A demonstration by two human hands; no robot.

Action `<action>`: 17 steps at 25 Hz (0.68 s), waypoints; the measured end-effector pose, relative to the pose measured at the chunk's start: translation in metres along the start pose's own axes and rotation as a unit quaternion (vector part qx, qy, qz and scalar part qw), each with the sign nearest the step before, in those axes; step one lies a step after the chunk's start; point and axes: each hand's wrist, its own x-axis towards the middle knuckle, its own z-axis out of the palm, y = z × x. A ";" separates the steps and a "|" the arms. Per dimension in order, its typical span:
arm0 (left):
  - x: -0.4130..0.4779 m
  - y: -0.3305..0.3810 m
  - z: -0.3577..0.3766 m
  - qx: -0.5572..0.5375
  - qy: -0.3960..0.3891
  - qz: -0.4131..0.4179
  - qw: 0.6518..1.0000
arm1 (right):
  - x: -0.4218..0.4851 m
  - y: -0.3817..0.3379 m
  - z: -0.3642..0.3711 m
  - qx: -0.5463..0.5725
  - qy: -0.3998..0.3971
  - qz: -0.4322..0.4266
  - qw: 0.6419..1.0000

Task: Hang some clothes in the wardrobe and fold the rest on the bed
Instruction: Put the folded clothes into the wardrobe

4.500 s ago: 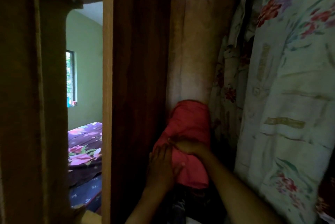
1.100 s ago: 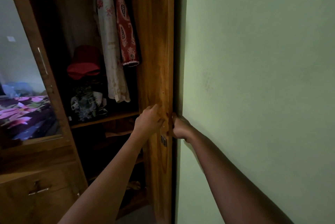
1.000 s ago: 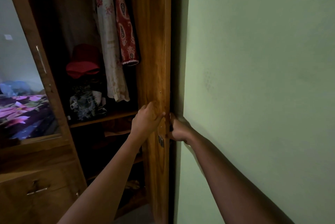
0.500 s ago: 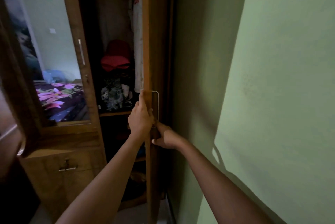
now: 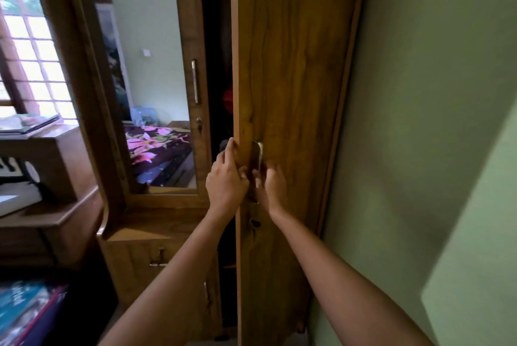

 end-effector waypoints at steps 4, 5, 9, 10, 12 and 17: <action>0.043 -0.058 0.006 0.016 -0.028 -0.068 0.997 | 0.042 -0.009 0.046 -0.129 0.019 -0.016 0.991; 0.052 -0.067 0.007 0.014 -0.035 -0.090 0.995 | 0.052 -0.012 0.054 -0.146 0.008 -0.011 0.989; 0.084 -0.096 0.019 0.014 -0.061 -0.124 0.990 | 0.082 -0.016 0.085 -0.160 0.003 0.001 0.987; 0.089 -0.101 0.024 0.013 -0.069 -0.132 0.989 | 0.089 -0.015 0.093 -0.166 0.009 -0.006 0.986; 0.102 -0.112 0.035 0.005 -0.085 -0.150 0.985 | 0.106 -0.011 0.106 -0.182 0.027 -0.029 0.982; 0.135 -0.132 0.062 -0.024 -0.099 -0.148 0.984 | 0.147 -0.003 0.126 -0.241 0.020 -0.074 0.967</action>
